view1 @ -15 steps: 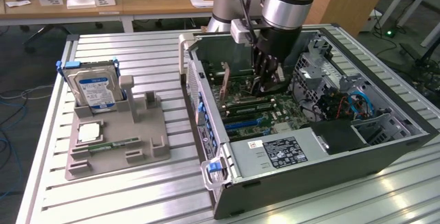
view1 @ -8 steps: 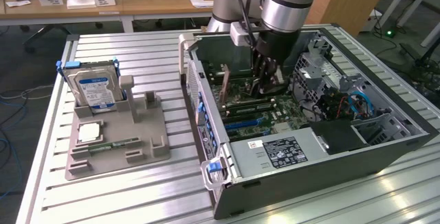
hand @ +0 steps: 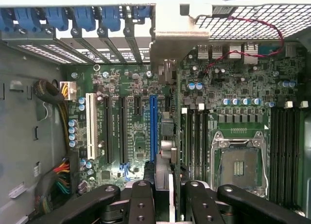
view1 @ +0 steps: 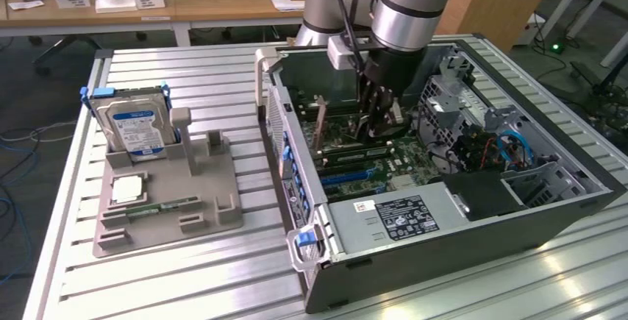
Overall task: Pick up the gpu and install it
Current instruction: 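Insert the gpu into the slot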
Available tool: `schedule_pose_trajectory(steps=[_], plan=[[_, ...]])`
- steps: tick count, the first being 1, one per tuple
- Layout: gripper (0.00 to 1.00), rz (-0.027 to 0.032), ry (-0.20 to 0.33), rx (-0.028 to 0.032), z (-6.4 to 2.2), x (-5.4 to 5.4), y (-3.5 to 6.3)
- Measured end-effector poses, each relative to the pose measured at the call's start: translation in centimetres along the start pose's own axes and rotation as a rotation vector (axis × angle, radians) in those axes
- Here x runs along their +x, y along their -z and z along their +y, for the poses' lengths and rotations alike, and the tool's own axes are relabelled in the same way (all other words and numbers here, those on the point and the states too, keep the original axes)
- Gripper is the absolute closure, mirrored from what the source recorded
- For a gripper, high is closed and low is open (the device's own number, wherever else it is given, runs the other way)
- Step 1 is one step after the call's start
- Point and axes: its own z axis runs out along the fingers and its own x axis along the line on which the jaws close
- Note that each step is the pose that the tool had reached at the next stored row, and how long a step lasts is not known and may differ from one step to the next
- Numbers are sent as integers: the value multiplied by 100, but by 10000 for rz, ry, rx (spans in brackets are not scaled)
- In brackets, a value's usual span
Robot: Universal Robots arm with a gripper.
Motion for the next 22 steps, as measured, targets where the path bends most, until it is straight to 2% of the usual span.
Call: schedule_pose_trajectory(steps=[9,13,14,15,17,19,22], plan=[[72,1,2,-1,-1,0,-3],[72,34,2,2,5,0,-5],[72,33,3,11,4,0,-9],[72,33,-1,45,6,0,-14],[72,29,1,144,6,-5,-23],[72,27,5,183,5,-8,-33],[72,29,6,188,5,-8,-36]])
